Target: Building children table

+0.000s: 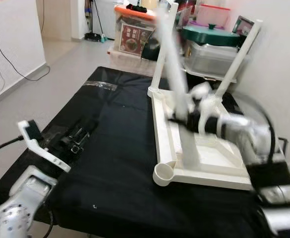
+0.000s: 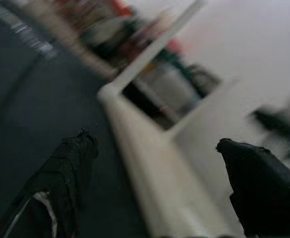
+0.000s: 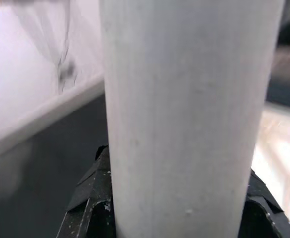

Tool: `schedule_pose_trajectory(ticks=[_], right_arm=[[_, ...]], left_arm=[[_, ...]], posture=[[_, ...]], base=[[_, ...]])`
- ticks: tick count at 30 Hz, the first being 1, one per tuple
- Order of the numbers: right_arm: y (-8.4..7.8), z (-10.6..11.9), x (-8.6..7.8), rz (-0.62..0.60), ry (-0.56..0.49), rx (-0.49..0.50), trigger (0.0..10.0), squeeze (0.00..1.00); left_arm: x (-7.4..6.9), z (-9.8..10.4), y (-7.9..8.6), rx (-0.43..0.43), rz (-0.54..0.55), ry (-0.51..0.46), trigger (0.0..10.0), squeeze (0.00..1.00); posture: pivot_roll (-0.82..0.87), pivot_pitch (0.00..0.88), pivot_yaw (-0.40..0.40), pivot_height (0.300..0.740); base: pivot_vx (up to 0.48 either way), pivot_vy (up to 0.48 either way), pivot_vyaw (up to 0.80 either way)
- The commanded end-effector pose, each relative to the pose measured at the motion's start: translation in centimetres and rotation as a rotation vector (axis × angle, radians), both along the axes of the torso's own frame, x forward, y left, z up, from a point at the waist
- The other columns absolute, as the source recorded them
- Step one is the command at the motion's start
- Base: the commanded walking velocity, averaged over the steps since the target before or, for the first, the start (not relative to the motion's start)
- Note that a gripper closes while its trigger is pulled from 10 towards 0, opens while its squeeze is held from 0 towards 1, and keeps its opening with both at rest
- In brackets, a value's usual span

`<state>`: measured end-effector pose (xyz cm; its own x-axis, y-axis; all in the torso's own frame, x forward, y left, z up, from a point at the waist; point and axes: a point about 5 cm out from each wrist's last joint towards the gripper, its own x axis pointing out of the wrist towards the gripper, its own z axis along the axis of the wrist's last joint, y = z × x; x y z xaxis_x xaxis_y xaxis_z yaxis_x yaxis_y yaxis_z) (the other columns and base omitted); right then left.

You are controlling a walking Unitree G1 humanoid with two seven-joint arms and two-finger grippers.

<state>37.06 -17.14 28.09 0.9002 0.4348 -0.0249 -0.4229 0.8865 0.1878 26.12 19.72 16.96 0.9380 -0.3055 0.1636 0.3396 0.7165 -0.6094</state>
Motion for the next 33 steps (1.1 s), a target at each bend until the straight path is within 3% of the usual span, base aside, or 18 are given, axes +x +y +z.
schedule_pose_trajectory(ticks=[1,2,5,6,7,11,13,17,31,33], right_arm=[[-2.1,-0.4,0.7,-0.192,0.032,0.162,0.0,0.0],[-2.1,-0.4,0.7,-0.192,0.032,0.162,0.0,0.0],[-2.1,-1.2,1.2,-0.271,0.086,0.284,0.0,0.0],[-2.1,-1.2,1.2,-0.271,0.086,0.284,0.0,0.0],[-1.5,-1.5,1.5,-0.278,0.115,0.345,0.0,0.0],[-0.7,-1.5,1.6,-0.265,0.116,0.373,0.0,0.0],[0.7,-1.5,1.6,-0.239,0.136,0.414,0.0,0.0],[1.6,-1.5,1.7,-0.245,0.16,0.454,0.0,0.0],[2.9,-1.5,1.5,-0.183,0.135,0.455,0.0,0.0],[3.7,-1.2,1.0,-0.107,0.092,0.444,0.0,0.0]], left_arm=[[0.0,-1.0,-0.7,0.124,-0.014,0.054,10.0,0.0],[0.0,-1.0,-0.7,0.124,-0.014,0.054,10.0,0.0],[-0.6,-2.3,-1.9,0.27,-0.111,0.102,10.0,0.0],[-0.6,-2.3,-1.9,0.27,-0.111,0.102,10.0,0.0],[-1.0,-2.6,-2.3,0.302,-0.148,0.104,10.0,0.0],[-1.1,-2.5,-2.4,0.298,-0.16,0.09,10.0,0.0],[-1.5,-2.5,-2.8,0.339,-0.207,0.059,10.0,0.0],[-2.1,-2.6,-3.8,0.405,-0.288,0.015,10.0,0.0],[-2.5,-2.7,-3.8,0.431,-0.319,0.003,10.0,0.0],[-2.7,-2.4,-4.0,0.425,-0.355,-0.012,10.0,0.0]], posture=[[0.09,0.0,-0.137,0.74],[0.09,0.0,-0.137,0.74],[0.09,0.0,-0.135,0.74],[0.09,0.0,-0.135,0.74],[0.1,0.0,-0.137,0.74],[0.1,0.0,-0.137,0.74],[0.1,0.0,-0.136,0.74],[0.1,0.0,-0.135,0.74],[0.1,0.0,-0.137,0.74],[0.11,0.0,-0.133,0.74]], base=[[0.0,0.0,0.0],[0.0,0.0,0.0],[0.0,0.0,0.0],[0.0,0.0,0.0],[0.0,0.0,0.0],[0.0,0.0,0.0],[0.0,0.0,0.0],[0.0,0.0,0.0],[0.0,0.0,0.0],[0.0,0.0,0.0]])
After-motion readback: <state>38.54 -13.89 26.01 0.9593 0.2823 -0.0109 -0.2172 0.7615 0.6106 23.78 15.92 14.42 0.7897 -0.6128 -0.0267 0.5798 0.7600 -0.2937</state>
